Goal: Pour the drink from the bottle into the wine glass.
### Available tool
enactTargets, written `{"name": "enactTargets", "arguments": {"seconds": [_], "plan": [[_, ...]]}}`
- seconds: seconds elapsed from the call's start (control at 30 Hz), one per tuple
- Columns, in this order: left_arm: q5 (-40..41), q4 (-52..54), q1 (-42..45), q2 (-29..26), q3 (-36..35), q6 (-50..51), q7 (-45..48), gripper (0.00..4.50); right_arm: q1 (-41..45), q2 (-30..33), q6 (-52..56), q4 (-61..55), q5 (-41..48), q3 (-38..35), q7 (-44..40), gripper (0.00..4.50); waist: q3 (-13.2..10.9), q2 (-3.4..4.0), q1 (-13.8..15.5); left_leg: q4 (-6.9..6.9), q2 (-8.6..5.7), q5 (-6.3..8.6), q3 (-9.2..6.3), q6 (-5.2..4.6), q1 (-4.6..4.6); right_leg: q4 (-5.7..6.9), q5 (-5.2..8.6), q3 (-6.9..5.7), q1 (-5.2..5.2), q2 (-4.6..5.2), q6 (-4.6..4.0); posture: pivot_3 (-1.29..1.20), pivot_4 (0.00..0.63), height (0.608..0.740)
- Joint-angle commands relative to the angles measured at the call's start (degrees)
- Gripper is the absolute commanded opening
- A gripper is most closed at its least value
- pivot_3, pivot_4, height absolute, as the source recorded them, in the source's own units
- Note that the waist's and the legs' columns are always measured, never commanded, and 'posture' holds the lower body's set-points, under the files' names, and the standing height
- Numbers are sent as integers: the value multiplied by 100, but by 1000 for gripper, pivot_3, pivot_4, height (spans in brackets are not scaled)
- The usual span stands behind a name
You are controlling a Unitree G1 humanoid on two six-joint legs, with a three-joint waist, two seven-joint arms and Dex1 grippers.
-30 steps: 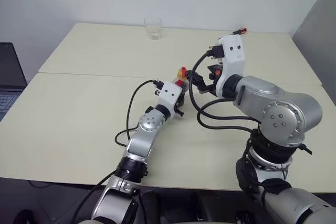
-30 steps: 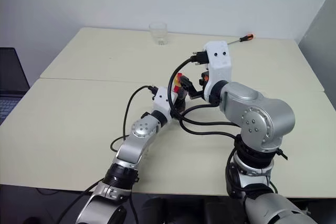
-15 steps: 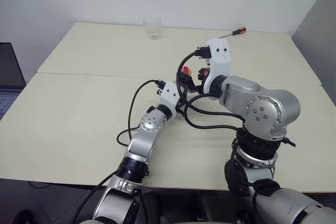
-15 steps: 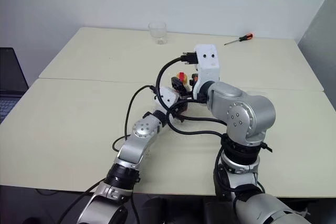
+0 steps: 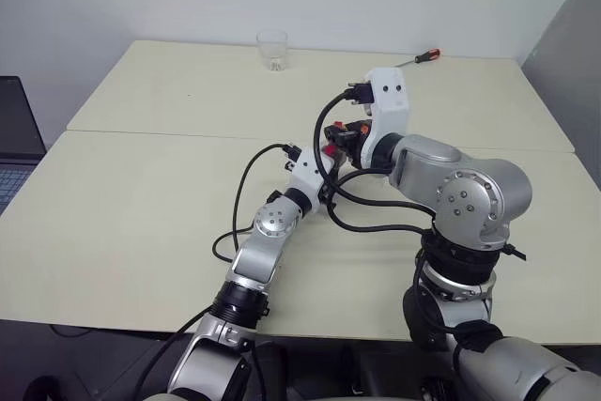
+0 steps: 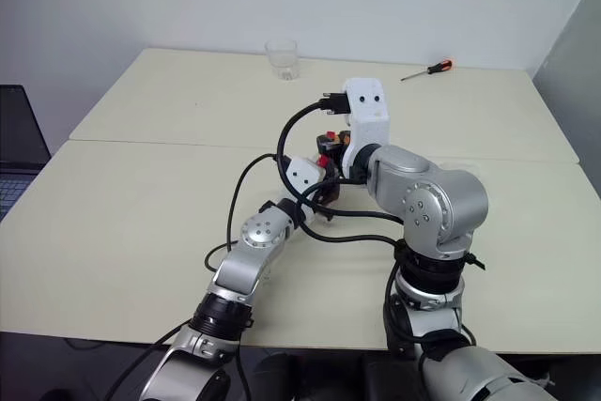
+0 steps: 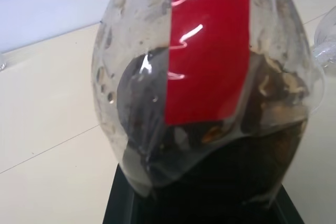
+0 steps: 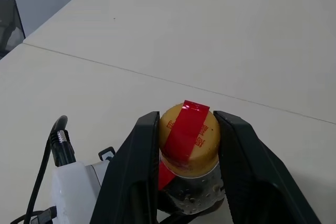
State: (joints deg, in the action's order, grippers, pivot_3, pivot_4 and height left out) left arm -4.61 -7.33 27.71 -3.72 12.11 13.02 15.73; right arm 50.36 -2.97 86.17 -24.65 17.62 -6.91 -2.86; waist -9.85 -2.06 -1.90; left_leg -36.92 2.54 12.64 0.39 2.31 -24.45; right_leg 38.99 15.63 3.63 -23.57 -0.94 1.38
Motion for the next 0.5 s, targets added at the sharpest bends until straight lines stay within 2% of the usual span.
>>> {"name": "enactTargets", "arguments": {"seconds": [0.03,0.17,0.27,0.4,0.5], "plan": [[45,343,71,38,23,-159,59,770,-94,1000,-998,237,133,473,-912,1239,0,0,-3,0,-2,0,1,0,0,-1,0,0,0,0,0,0,150,740],[55,339,87,43,33,-150,97,770,-105,2031,-2530,852,267,1171,-2450,1239,0,0,-3,-1,-32,0,4,0,0,-4,1,-2,1,-1,1,0,150,740],[60,362,84,41,46,-141,132,770,55,2716,-3892,1861,-23,1853,-3732,1239,-1,0,-6,0,-32,0,5,-1,0,-4,1,-4,1,-4,1,0,150,740],[55,429,43,20,13,-111,141,767,401,2888,-4995,3085,-84,2202,-4975,1239,-2,0,-49,0,-26,0,8,-1,3,-2,0,-2,1,-9,0,0,150,740],[45,480,1,17,2,-87,127,765,654,2794,-5691,3910,-146,2303,-5693,1239,-2,0,-41,1,-20,0,8,-1,4,-1,0,-3,1,-11,0,0,150,740]]}}
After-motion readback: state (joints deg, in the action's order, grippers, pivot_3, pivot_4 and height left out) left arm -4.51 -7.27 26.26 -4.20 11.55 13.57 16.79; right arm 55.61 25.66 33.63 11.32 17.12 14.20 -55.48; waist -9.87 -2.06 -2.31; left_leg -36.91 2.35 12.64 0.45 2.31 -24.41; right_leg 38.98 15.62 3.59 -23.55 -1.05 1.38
